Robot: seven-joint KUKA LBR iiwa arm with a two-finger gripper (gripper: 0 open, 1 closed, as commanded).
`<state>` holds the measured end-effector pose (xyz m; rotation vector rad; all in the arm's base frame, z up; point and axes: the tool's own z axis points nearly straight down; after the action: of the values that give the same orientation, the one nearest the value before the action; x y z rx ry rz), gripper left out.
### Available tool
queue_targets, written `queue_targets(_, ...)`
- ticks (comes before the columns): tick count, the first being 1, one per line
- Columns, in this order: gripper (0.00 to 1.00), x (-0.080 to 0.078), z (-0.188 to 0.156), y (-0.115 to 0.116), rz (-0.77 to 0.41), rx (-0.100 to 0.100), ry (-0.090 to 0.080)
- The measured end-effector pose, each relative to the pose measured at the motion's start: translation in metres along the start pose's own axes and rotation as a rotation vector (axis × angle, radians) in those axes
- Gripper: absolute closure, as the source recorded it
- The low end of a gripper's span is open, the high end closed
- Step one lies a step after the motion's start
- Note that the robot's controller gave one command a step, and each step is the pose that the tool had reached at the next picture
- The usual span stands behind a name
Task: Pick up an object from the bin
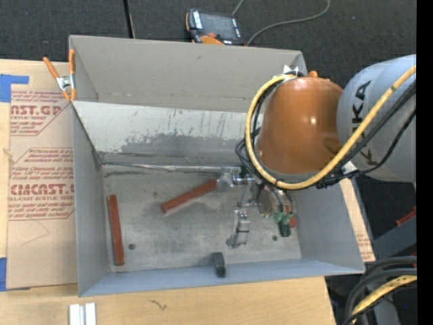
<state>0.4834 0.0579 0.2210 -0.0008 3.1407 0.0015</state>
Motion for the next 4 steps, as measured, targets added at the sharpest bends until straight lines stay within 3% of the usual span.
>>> queue_targets(1, 0.0, -0.035, 0.1, 0.008, 0.194, 0.001, 0.006)
queue_targets(2, 0.0, -0.017, 0.096, 0.018, 0.05, 0.001, 0.002)
queue_targets(3, 0.0, -0.018, 0.154, 0.017, 0.154, 0.001, 0.005)
queue_targets(4, 1.0, -0.019, 0.152, 0.017, 0.154, 0.0, 0.002)
